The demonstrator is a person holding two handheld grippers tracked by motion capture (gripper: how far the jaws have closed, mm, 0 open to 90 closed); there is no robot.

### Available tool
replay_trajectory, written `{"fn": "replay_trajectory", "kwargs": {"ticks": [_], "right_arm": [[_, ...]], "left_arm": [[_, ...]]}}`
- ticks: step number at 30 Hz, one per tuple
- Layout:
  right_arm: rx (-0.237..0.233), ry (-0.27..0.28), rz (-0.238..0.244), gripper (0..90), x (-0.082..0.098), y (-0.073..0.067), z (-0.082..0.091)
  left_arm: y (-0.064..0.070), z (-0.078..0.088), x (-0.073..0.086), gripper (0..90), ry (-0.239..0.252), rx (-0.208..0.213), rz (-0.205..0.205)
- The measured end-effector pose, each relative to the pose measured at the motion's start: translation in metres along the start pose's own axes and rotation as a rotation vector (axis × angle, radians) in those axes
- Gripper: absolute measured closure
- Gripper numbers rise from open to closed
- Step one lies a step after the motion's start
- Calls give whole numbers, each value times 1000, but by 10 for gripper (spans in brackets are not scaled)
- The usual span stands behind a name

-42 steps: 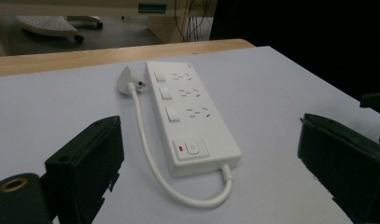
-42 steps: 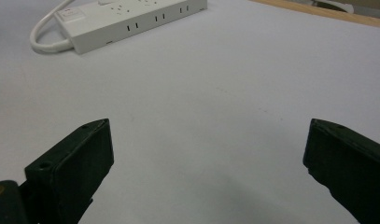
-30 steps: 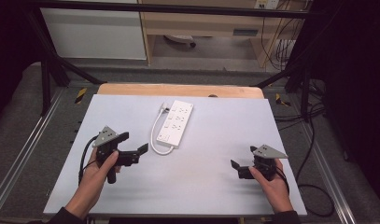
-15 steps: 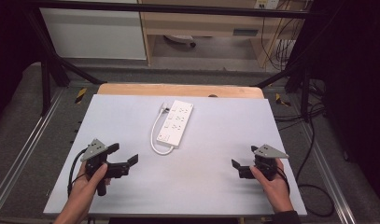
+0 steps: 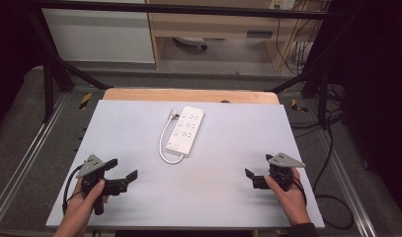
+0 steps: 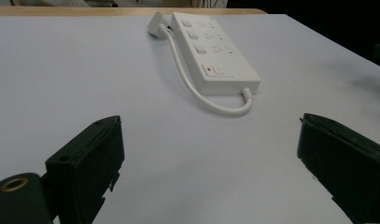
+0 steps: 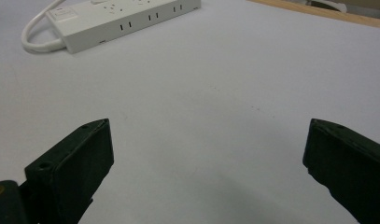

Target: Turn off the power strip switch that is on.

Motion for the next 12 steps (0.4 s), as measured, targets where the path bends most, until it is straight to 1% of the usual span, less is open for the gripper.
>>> {"fn": "replay_trajectory", "kwargs": {"ticks": [5, 8, 11, 12], "right_arm": [[9, -10, -5, 23, 1, 1, -1], [42, -32, -26, 31, 3, 4, -3], [65, -55, -39, 29, 5, 7, -5], [71, -67, -45, 29, 6, 7, -7]], "left_arm": [[2, -1, 11, 77, -32, 8, 1], [5, -1, 18, 79, -48, 19, -5], [6, -3, 22, 79, -52, 14, -12], [7, -4, 23, 81, -50, 14, -4]]}}
Point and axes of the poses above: each handheld gripper's, and its own axes: z roughly backward along the jaws, x roughly out of its underside, y roughly to its right, the point moved 2 cm from there along -z, roughly forward along the jaws, and after that the axes turned 6 degrees about -y, right-handed, at the moved point
